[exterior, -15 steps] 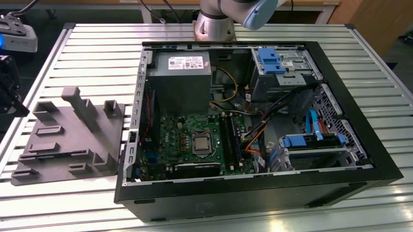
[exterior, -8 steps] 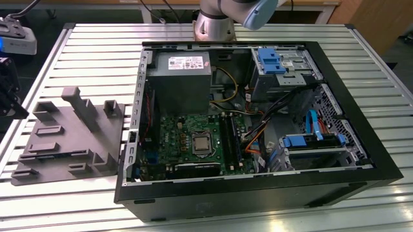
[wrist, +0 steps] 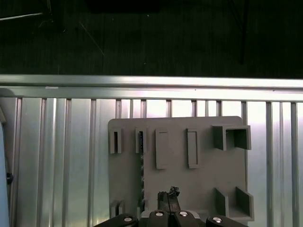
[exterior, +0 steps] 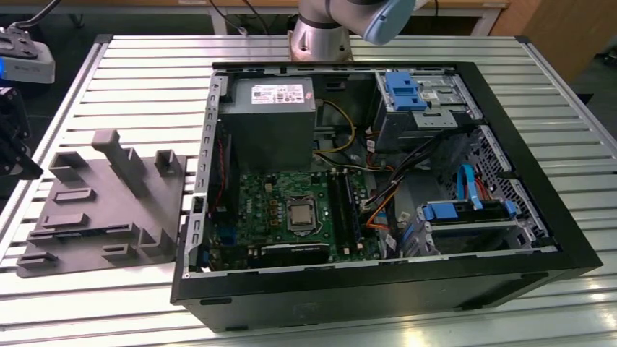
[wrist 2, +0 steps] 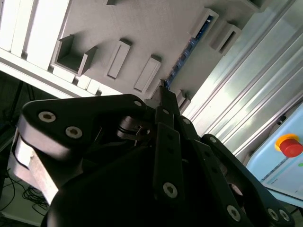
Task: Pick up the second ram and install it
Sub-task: 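Pick up the second ram and move it above second insertion slot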
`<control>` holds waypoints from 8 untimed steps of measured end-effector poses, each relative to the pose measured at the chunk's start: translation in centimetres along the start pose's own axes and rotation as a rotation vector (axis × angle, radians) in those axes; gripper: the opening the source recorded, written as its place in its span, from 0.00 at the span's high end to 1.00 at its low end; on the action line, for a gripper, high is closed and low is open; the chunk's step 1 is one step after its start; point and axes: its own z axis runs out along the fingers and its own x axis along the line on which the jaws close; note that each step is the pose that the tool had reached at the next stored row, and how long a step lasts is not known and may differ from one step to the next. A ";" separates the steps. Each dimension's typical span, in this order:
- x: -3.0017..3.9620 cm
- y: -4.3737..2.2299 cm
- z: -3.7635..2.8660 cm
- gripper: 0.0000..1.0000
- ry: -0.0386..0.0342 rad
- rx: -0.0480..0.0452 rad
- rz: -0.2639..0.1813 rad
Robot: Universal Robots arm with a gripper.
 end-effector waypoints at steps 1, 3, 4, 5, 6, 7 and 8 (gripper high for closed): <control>0.00 0.00 0.01 0.89 0.0000 0.0000 0.000; 0.00 0.00 0.07 0.89 -0.0001 0.0001 0.000; 0.00 0.00 0.11 0.89 -0.0001 0.0001 0.000; 0.00 0.00 0.14 0.89 -0.0001 0.0000 0.000; 0.00 0.00 0.16 0.89 0.0000 0.0000 0.000; 0.01 0.00 0.18 0.89 0.0000 -0.0001 0.000; 0.00 0.00 0.20 0.89 -0.0001 0.0000 0.000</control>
